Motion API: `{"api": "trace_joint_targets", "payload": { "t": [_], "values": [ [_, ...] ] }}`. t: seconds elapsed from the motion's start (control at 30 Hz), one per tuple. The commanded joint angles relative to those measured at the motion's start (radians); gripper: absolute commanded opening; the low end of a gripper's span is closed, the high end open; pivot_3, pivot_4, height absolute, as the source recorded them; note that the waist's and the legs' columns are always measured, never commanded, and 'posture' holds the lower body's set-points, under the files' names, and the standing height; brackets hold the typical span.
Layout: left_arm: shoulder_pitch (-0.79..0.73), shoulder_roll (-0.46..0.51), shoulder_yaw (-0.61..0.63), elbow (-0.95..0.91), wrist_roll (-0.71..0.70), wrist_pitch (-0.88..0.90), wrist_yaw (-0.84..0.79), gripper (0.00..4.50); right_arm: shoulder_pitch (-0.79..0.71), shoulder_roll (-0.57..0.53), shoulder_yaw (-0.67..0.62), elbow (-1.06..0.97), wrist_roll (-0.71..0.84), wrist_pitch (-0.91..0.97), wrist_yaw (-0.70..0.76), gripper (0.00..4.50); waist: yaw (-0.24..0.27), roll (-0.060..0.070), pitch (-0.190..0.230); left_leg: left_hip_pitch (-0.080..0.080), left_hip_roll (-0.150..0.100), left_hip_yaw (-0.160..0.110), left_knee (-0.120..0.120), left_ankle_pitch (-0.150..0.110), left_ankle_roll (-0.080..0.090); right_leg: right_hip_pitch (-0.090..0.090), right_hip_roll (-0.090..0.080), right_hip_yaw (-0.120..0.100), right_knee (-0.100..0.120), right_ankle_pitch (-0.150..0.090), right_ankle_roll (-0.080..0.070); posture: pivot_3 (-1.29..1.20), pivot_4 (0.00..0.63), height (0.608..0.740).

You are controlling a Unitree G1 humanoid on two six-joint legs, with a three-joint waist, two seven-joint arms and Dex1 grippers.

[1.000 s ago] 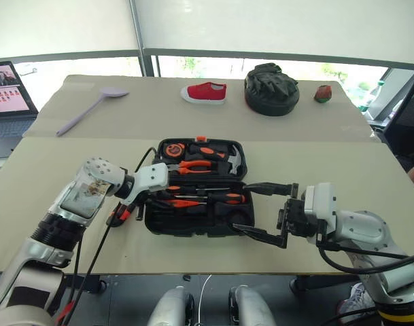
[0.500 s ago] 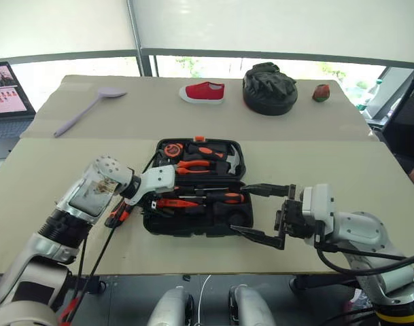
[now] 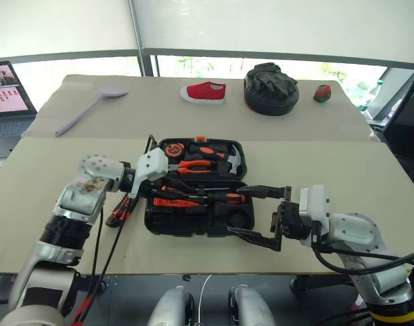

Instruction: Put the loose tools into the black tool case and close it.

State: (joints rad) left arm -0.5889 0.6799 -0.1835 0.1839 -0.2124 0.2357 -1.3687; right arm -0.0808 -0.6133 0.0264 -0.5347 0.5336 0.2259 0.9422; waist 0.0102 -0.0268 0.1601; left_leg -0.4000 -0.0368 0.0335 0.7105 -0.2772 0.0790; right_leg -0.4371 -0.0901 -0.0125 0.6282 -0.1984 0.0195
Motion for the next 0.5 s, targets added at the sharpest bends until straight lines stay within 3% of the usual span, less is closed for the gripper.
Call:
{"api": "trace_joint_targets", "payload": {
  "t": [0.03,0.5],
  "values": [
    [0.009,-0.008,-0.008,0.031,0.015,-0.078,-0.009,0.05,-0.014,0.011,-0.026,-0.001,-0.005,-0.043,-0.006,4.50,0.001,0.000,0.000,0.000,0.000,0.000,0.000,0.000,0.000,0.000,0.000,0.000,0.000,0.000,0.000,0.00,0.150,0.740],
    [0.045,-0.048,-0.035,0.126,0.087,-0.123,0.066,0.05,0.030,0.007,-0.046,-0.018,-0.007,-0.055,-0.032,4.50,0.002,0.000,0.000,0.001,0.000,0.000,0.000,-0.001,0.001,0.001,-0.002,0.000,0.001,0.000,0.001,0.00,0.150,0.740]
  ]
}}
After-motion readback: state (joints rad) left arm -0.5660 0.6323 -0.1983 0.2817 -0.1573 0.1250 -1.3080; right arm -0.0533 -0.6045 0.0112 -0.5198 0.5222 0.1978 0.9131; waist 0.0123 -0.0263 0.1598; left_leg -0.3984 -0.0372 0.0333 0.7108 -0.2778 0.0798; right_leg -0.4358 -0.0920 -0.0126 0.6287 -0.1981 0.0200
